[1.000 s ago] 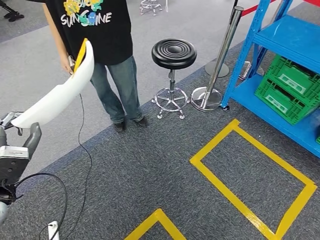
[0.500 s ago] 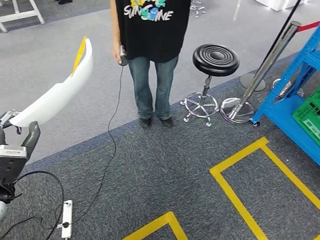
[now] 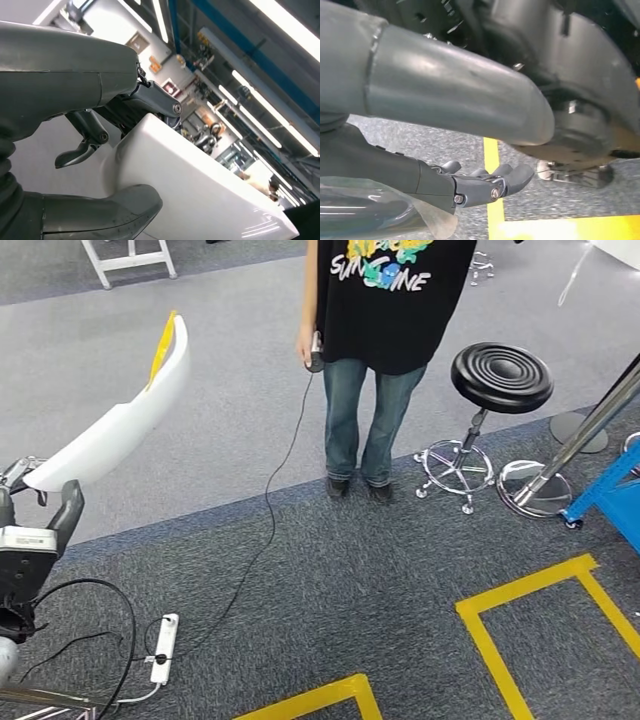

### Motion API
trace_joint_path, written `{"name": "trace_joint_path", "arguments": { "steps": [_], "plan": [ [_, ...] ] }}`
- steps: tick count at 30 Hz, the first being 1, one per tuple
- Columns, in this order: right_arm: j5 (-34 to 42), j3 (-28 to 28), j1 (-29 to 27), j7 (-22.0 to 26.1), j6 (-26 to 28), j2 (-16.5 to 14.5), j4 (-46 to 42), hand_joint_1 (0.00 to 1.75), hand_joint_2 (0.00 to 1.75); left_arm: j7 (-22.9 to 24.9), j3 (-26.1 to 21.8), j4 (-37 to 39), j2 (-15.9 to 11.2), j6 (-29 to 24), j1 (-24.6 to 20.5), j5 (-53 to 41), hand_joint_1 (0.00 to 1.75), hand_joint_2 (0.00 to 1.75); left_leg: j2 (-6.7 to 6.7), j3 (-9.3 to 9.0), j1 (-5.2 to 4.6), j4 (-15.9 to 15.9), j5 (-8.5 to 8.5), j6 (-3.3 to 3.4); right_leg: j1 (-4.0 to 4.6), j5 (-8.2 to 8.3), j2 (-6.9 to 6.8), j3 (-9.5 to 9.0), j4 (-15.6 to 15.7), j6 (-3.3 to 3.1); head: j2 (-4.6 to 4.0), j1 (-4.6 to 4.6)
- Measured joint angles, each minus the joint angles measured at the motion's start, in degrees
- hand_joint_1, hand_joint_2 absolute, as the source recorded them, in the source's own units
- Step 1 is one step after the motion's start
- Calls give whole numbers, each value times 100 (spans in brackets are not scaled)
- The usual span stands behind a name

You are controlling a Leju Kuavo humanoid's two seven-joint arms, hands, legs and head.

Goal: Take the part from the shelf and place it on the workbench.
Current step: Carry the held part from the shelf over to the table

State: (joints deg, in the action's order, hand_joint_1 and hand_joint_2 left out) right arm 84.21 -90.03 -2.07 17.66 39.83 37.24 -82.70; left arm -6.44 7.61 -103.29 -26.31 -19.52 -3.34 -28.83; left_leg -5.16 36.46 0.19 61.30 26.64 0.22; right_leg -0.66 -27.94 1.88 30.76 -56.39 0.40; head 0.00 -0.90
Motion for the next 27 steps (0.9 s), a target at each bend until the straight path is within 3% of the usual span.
{"name": "trace_joint_path", "arguments": {
  "steps": [2,4,5,7,8,10,11,13,15,17,19,20,21,22,24,26,27],
  "plan": [
    [3,2,-9,25,0,9,-15,0,0,-11,33,15,6,0,-40,3,175,175,345,292,9,644,356,-42,4,1,-163,-24,29,-33,0,-24],
    [6,1,-13,40,1,19,-18,0,0,-20,85,49,19,2,-50,5,175,175,455,572,43,1252,589,-86,12,-13,-333,-27,26,-35,0,-24],
    [7,1,-14,46,1,23,-20,0,0,-23,107,67,22,2,-50,5,175,175,475,593,59,1311,561,-102,13,-22,-417,-31,25,-28,0,-24],
    [7,1,-12,55,1,25,-25,0,0,-29,140,94,24,0,-59,5,175,175,562,289,78,769,229,-115,12,-50,-567,-62,23,3,0,-24],
    [8,2,-12,59,1,28,-26,0,0,-33,157,102,25,-1,-70,5,175,175,707,65,64,366,85,-111,22,-71,-633,-83,19,28,0,-25],
    [11,2,-17,69,1,44,-34,0,0,-39,192,113,27,-3,-98,5,175,175,903,-213,23,-172,-48,-48,51,-119,-757,-113,3,91,0,-21],
    [15,1,-19,77,1,56,-38,0,0,-41,203,120,27,-3,-106,5,175,175,928,-235,-4,-243,-28,-7,64,-137,-819,-125,-1,120,0,-20],
    [21,1,-13,99,1,73,-44,0,0,-44,214,131,22,-4,-102,20,175,175,781,-217,-13,-265,-42,77,51,-175,-901,-142,-2,178,0,-20],
    [26,2,-13,122,1,76,-46,0,0,-51,216,139,18,-7,-104,48,175,175,656,-224,-3,-289,-58,157,18,-345,-662,-51,-221,227,0,-9],
    [28,2,-24,116,1,77,-48,0,0,-61,227,151,26,-9,-105,67,175,175,531,-224,0,-298,-66,210,7,-689,-309,284,-911,237,0,8],
    [27,0,-37,89,1,76,-49,0,0,-66,250,178,41,-9,-97,73,175,175,385,-221,-13,-296,-66,225,12,-921,-205,691,-1634,222,0,12],
    [26,-1,-44,79,1,76,-49,0,0,-67,261,194,48,-9,-94,74,175,175,304,-225,-19,-295,-65,226,14,-886,-194,794,-1754,208,0,12],
    [26,-1,-48,75,1,76,-49,0,0,-69,269,208,54,-9,-93,74,175,175,218,-232,-25,-294,-65,227,15,-732,-178,783,-1630,186,0,12],
    [25,-2,-51,75,2,77,-49,0,0,-72,276,217,59,-9,-92,75,175,175,132,-244,-27,-293,-64,226,15,-495,-126,667,-1300,158,0,12],
    [25,-1,-58,87,3,84,-49,0,0,-76,289,226,69,-9,-100,75,175,175,-26,-247,-25,-285,-61,212,-2,-97,190,340,-493,100,0,9],
    [25,-4,-68,116,5,100,-49,0,0,-79,309,233,78,-10,-107,75,175,175,-174,-205,0,-280,-75,158,-9,-11,409,149,-110,89,0,9],
    [26,-6,-76,136,6,109,-49,0,0,-79,320,237,80,-12,-107,76,175,175,-256,-181,13,-286,-92,116,-4,-22,378,111,-72,89,0,9]
  ]
}}
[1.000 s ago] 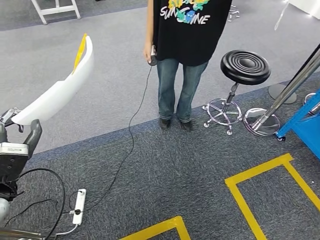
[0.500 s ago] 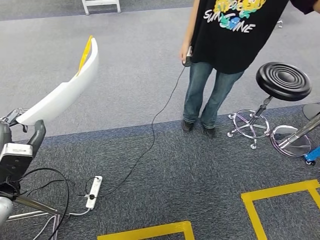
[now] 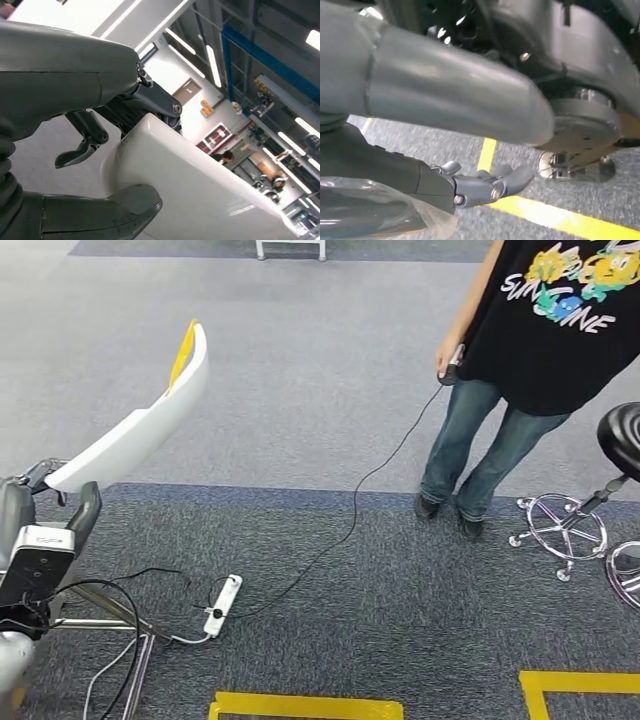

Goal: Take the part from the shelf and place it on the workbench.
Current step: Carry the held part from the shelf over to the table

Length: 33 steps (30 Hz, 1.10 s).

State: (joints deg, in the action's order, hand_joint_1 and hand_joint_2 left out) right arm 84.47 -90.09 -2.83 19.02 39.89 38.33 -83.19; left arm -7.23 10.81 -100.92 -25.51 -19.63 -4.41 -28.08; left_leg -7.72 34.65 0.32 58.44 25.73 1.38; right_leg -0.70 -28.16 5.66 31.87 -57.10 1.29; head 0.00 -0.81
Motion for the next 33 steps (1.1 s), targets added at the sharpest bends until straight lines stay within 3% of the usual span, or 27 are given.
{"name": "trace_joint_path", "arguments": {
  "steps": [1,2,4,6,8,9,10,12,14,17,19,21,22,23,24,25,26,28,30,32,33],
  "plan": [
    [1,-2,-6,20,-1,8,0,0,0,-1,10,3,-3,-2,7,1,175,175,-69,16,19,-8,-14,-41,3,9,-85,-27,26,-8,1,0],
    [3,-2,-12,39,-1,13,0,0,0,-1,19,5,-8,-6,13,2,175,175,-34,35,18,18,3,-73,1,25,-170,-53,62,-31,1,-5],
    [5,0,-24,62,-2,16,-1,0,0,-1,28,9,-18,-16,0,4,175,175,275,177,-4,342,212,-118,-6,48,-352,-108,137,-82,1,-24],
    [4,1,-44,56,-2,16,-2,0,0,-1,42,20,-17,-23,-7,14,175,175,613,506,3,1053,578,-158,16,32,-532,-136,149,-112,0,-33],
    [3,-2,-56,43,-2,16,-1,0,0,1,52,35,-15,-26,9,25,175,175,711,737,27,1541,726,-194,29,8,-717,-147,144,-120,0,-33],
    [3,-2,-56,40,-2,16,0,0,0,1,54,40,-16,-26,15,27,175,175,733,707,33,1494,645,-204,31,-5,-802,-156,142,-115,0,-33],
    [3,-1,-53,40,-2,16,1,0,0,2,53,44,-18,-26,15,28,175,175,768,556,35,1218,473,-207,31,-22,-881,-174,140,-104,0,-35],
    [3,2,-49,43,-2,16,1,0,0,2,51,45,-26,-25,10,30,175,175,977,116,13,422,162,-180,45,-66,-1020,-228,137,-65,0,-33],
    [2,5,-45,40,-2,16,1,0,0,2,49,45,-32,-22,-4,31,175,175,1114,-111,-24,-10,69,-111,71,-109,-1137,-267,127,-10,0,-27],
    [-5,8,-22,14,-2,16,1,0,0,4,49,45,-45,-2,-20,30,175,175,953,-110,-42,-44,71,-11,60,-167,-1250,-302,118,75,0,-24],
    [-9,11,-10,3,-2,16,1,0,0,9,50,45,-61,9,-51,22,175,175,837,-129,-22,-71,59,53,31,-353,-1029,-198,-126,127,0,-10],
    [-12,12,-17,-11,-2,16,2,0,0,17,59,45,-61,16,-79,5,175,175,726,-131,-13,-76,57,93,15,-705,-703,170,-852,146,0,14],
    [-14,11,-22,-23,-2,16,2,0,0,19,66,45,-57,18,-80,-2,175,175,662,-127,-18,-75,58,102,13,-853,-624,397,-1270,147,0,21],
    [-16,9,-28,-37,-2,16,3,0,0,19,73,45,-55,20,-77,-7,175,175,592,-127,-24,-74,58,104,15,-903,-591,569,-1554,143,0,21],
    [-17,8,-33,-46,-2,16,3,0,0,19,77,45,-54,20,-74,-8,175,175,514,-130,-29,-73,58,104,17,-834,-575,644,-1622,133,0,21],
    [-18,7,-34,-53,-2,16,4,0,0,19,79,45,-54,20,-73,-9,175,175,435,-137,-31,-71,59,103,16,-653,-554,599,-1444,118,0,21],
    [-19,7,-35,-55,-2,16,4,0,0,19,80,45,-54,20,-74,-10,175,175,356,-146,-30,-70,61,100,13,-403,-500,454,-1071,100,0,21],
    [-13,8,-35,-20,-2,16,8,0,0,20,81,44,-52,14,-75,-25,175,175,208,-141,-25,-59,63,78,-9,-84,-218,92,-286,71,0,17],
    [3,11,-58,95,-2,16,40,0,0,46,100,26,-32,-1,-50,-105,175,175,67,-99,-2,-55,44,18,-14,-55,-53,-86,34,56,0,15],
    [22,11,-97,227,-2,16,96,0,0,138,160,-15,2,-15,2,-237,175,175,-55,-66,26,-59,28,-55,-7,-49,-190,-125,77,22,0,15],
    [29,11,-114,272,-2,16,121,0,0,191,193,-36,16,-18,21,-287,175,175,16,-40,20,-11,67,-81,-10,-39,-273,-149,108,-9,0,8]
  ]
}}
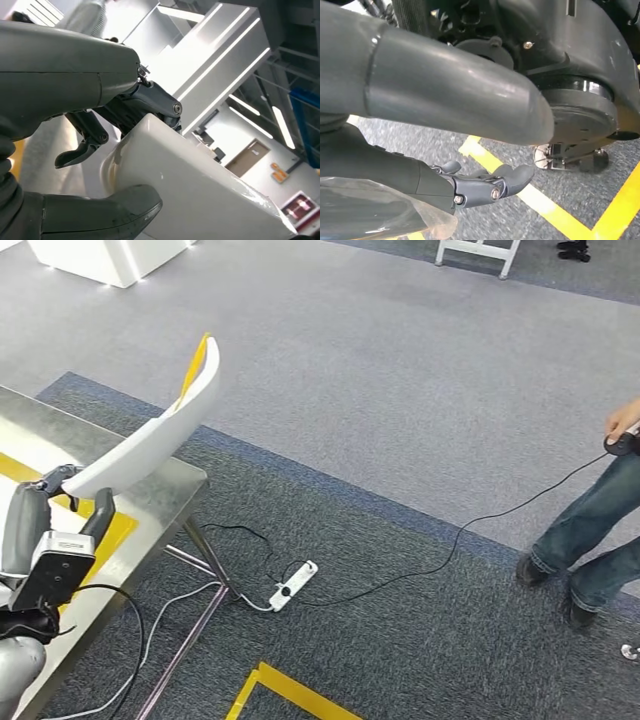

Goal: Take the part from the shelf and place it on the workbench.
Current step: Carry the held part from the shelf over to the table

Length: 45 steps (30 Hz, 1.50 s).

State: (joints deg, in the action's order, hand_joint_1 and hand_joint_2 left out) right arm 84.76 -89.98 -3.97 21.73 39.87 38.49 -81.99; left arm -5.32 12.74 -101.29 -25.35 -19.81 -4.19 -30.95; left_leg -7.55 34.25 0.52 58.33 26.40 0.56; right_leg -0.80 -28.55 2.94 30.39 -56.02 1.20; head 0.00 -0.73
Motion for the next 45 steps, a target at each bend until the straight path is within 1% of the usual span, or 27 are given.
{"name": "trace_joint_path", "arguments": {
  "steps": [1,3,5,6,7,8,10,12,14,15,17,19,21,22,24,26,28,30,31,33,35,37,38,39,41,43,45],
  "plan": [
    [5,1,-12,33,0,-1,16,0,0,45,29,-17,13,-1,5,-34,175,175,148,64,-12,137,95,-22,-3,10,-86,-21,31,-32,0,-9],
    [11,2,-34,62,0,-2,44,0,0,91,71,-38,40,-1,1,-59,175,175,544,347,-29,764,442,-54,10,6,-255,-51,62,-85,0,-25],
    [14,2,-53,67,0,-2,74,0,0,113,116,-44,69,-1,12,-70,175,175,686,677,-13,1475,720,-85,26,-17,-430,-61,59,-108,0,-27],
    [14,2,-59,67,0,-2,90,0,0,119,135,-44,81,-1,21,-74,175,175,704,730,-7,1595,713,-95,30,-30,-517,-71,58,-107,0,-27],
    [14,2,-61,68,0,-2,102,0,0,122,149,-45,92,-1,27,-77,175,175,723,666,-5,1486,597,-97,31,-46,-599,-89,57,-100,0,-27],
    [14,2,-61,68,0,-2,112,0,0,122,157,-49,100,-1,29,-77,175,175,769,485,-7,1153,397,-90,31,-66,-677,-119,57,-87,0,-28],
    [14,2,-59,70,0,-4,127,0,0,123,162,-62,109,-1,16,-77,175,175,1075,54,-58,350,92,-43,49,-119,-817,-185,50,-45,0,-29],
    [14,0,-57,59,0,-6,136,0,0,123,163,-70,107,-3,-12,-75,175,175,1305,-119,-120,-21,42,20,85,-165,-952,-215,36,8,0,-25],
    [13,-2,-41,4,0,-7,137,0,0,115,161,-70,87,-7,-27,-36,175,175,1193,-96,-131,-42,48,76,102,-199,-1109,-234,35,62,0,-17],
    [9,-2,-28,-47,0,-7,132,0,0,100,157,-70,72,-9,-28,3,175,175,1112,-94,-122,-54,38,105,95,-244,-1083,-232,10,92,0,-11],
    [-8,1,-2,-165,-1,-8,103,0,0,38,146,-64,42,-14,-63,112,175,175,958,-102,-87,-82,14,168,66,-469,-776,-79,-330,143,1,21],
    [-31,1,2,-280,-2,-9,56,0,0,-45,139,-35,28,-7,-118,217,175,175,804,-95,-72,-83,8,202,38,-806,-415,323,-1108,165,1,63],
    [-43,-4,7,-345,-2,-9,19,0,0,-115,139,19,21,15,-157,290,175,175,634,-96,-75,-80,9,209,31,-908,-320,679,-1680,171,0,75],
    [-44,-5,16,-349,-2,-9,5,0,0,-141,138,45,17,23,-176,311,175,175,545,-99,-76,-75,9,208,29,-787,-303,724,-1658,169,0,76],
    [-40,-4,46,-338,-2,-9,-19,0,0,-175,135,82,15,27,-222,332,175,175,383,-103,-71,-57,16,198,18,-318,-216,524,-1033,154,0,80],
    [-38,-3,80,-330,-2,-11,-41,0,0,-186,132,109,12,28,-281,336,175,175,236,-73,-64,-19,24,158,-19,-47,79,240,-374,134,0,77],
    [-37,-6,95,-330,-2,-14,-64,0,0,-190,129,132,5,28,-321,337,175,175,101,-3,-40,4,2,85,-29,-60,255,123,-161,99,0,76],
    [-37,-10,95,-329,-2,-15,-80,0,0,-192,122,148,-11,27,-327,338,175,175,-31,48,-14,1,-33,12,-17,-56,135,103,-127,42,0,78],
    [-37,-10,97,-323,-2,-15,-86,0,0,-191,120,155,-22,26,-327,338,175,175,6,65,-21,26,-12,-14,-21,-45,64,90,-107,12,0,71],
    [-32,-8,94,-279,-2,-14,-96,0,0,-190,117,165,-35,20,-349,337,175,175,301,203,-43,346,195,-59,-29,-35,-98,61,-70,-47,0,36],
    [-22,-7,78,-205,-2,-13,-99,0,0,-188,129,167,-21,13,-361,329,175,175,625,529,-39,1087,560,-102,-7,-52,-269,46,-66,-87,0,13],
    [-11,-10,62,-137,-2,-13,-91,0,0,-173,150,167,0,10,-343,315,175,175,705,770,-21,1625,722,-127,10,-71,-439,35,-70,-106,0,15],
    [-7,-10,58,-110,-2,-13,-87,0,0,-160,161,167,9,11,-335,303,175,175,715,749,-16,1600,646,-130,14,-82,-519,25,-71,-107,0,14],
    [-4,-9,58,-87,-2,-13,-84,0,0,-145,168,167,16,12,-330,290,175,175,736,615,-14,1351,478,-125,16,-96,-593,5,-72,-102,0,13],
    [-2,-6,57,-64,-2,-13,-80,0,0,-113,175,166,24,12,-329,267,175,175,930,192,-45,568,134,-90,30,-135,-732,-47,-74,-74,0,14],
    [-3,-4,51,-70,-2,-13,-77,0,0,-81,179,161,25,12,-334,255,175,175,1124,-44,-98,84,39,-30,61,-174,-853,-73,-86,-22,0,17],
    [-8,-4,48,-97,-2,-10,-74,0,0,-65,182,157,21,11,-326,247,175,175,1077,-38,-122,19,67,30,79,-202,-985,-88,-87,33,0,18]
  ]
}}
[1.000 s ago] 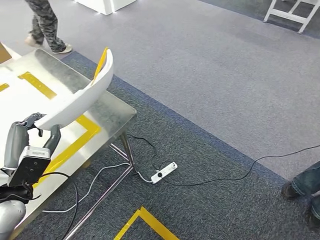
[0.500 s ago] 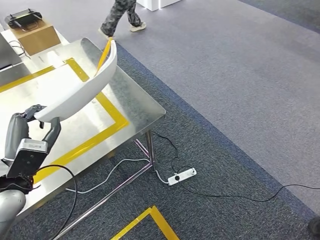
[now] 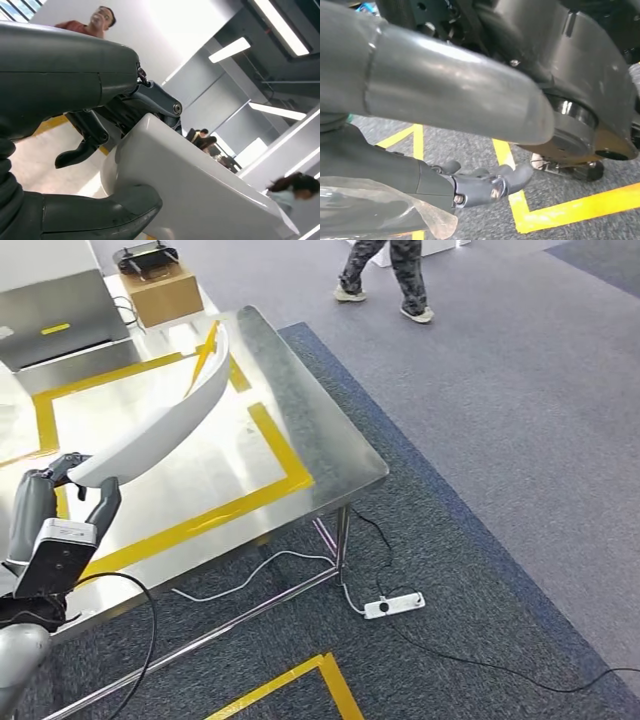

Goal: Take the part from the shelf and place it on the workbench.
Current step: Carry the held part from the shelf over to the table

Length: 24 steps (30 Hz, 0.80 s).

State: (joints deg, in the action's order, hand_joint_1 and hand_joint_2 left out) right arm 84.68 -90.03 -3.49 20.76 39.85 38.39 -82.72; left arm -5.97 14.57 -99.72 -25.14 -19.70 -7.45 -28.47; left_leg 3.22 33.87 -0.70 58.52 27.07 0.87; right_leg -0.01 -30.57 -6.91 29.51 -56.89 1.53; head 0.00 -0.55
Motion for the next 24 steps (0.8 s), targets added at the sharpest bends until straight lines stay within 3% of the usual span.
{"name": "trace_joint_path", "arguments": {
  "steps": [1,3,5,6,7,8,10,11,12,14,16,17,18,20,22,23,24],
  "plan": [
    [-3,0,5,-14,1,2,1,0,0,2,1,-3,-3,-1,10,-3,175,175,-67,-1,12,-15,-10,29,-8,-29,-15,-6,-4,33,0,4],
    [-10,2,13,-29,2,6,2,0,0,7,1,-11,-14,-3,3,-17,175,175,-191,-18,45,-47,-33,92,-27,-210,213,86,-237,93,0,23],
    [-13,3,8,-52,2,6,7,0,0,14,11,-17,-12,2,-14,-31,175,175,-313,-17,62,-55,-43,134,-44,-554,549,427,-933,126,0,52],
    [-15,2,1,-65,2,6,10,0,0,19,22,-17,-7,8,-15,-32,175,175,-381,-11,61,-53,-45,143,-49,-694,623,636,-1324,131,0,60],
    [-16,-1,-8,-78,2,6,14,0,0,22,37,-17,-2,13,-14,-33,175,175,-456,-9,60,-52,-45,147,-50,-743,658,796,-1590,133,0,61],
    [-18,-2,-16,-84,2,6,15,0,0,26,51,-17,1,16,-13,-33,175,175,-534,-11,60,-49,-45,147,-52,-671,675,858,-1646,131,0,61],
    [-20,-3,-22,-92,2,6,19,0,0,31,79,-17,5,16,-18,-34,175,175,-692,-26,65,-43,-43,140,-63,-251,753,677,-1126,117,0,62],
    [-20,-2,-20,-93,2,6,21,0,0,31,89,-17,7,16,-22,-35,175,175,-763,-28,65,-37,-39,128,-78,-56,888,514,-743,105,0,61],
    [-20,-2,-19,-94,2,6,23,0,0,33,98,-17,8,17,-34,-37,175,175,-836,-16,63,-20,-37,110,-98,62,1020,355,-399,91,0,58],
    [-19,-4,-18,-95,2,7,31,0,0,38,108,-17,8,17,-49,-39,175,175,-971,38,72,-6,-59,44,-110,87,1171,200,-106,52,0,54],
    [-18,-7,-15,-88,2,7,36,0,0,44,115,-16,0,17,-49,-40,175,175,-1087,84,95,-8,-85,-25,-107,93,1049,167,-65,-8,1,55],
    [-17,-6,-12,-82,2,8,37,0,0,46,115,-16,-8,17,-51,-40,175,175,-1027,111,90,38,-49,-55,-112,104,974,153,-46,-43,1,40],
    [-16,-4,-12,-74,2,8,38,0,0,49,117,-16,-14,18,-65,-39,175,175,-894,178,82,183,47,-83,-119,112,895,139,-23,-80,1,20],
    [-14,-2,-17,-62,2,8,39,0,0,55,126,-17,-10,19,-85,-35,175,175,-535,463,72,807,379,-132,-111,107,731,118,-7,-129,0,-20],
    [-13,-2,-27,-55,2,8,44,0,0,69,151,-15,-1,20,-75,-30,175,175,-396,774,88,1464,619,-157,-94,91,567,112,-9,-148,0,-26],
    [-11,-2,-30,-49,2,8,47,0,0,75,165,-14,0,21,-68,-27,175,175,-376,816,92,1555,595,-157,-87,80,486,105,-10,-152,0,-26],
    [-10,-2,-30,-41,2,8,49,0,0,80,178,-13,-1,21,-66,-25,175,175,-354,748,92,1428,470,-146,-79,68,406,91,-11,-152,0,-27]
  ]
}}
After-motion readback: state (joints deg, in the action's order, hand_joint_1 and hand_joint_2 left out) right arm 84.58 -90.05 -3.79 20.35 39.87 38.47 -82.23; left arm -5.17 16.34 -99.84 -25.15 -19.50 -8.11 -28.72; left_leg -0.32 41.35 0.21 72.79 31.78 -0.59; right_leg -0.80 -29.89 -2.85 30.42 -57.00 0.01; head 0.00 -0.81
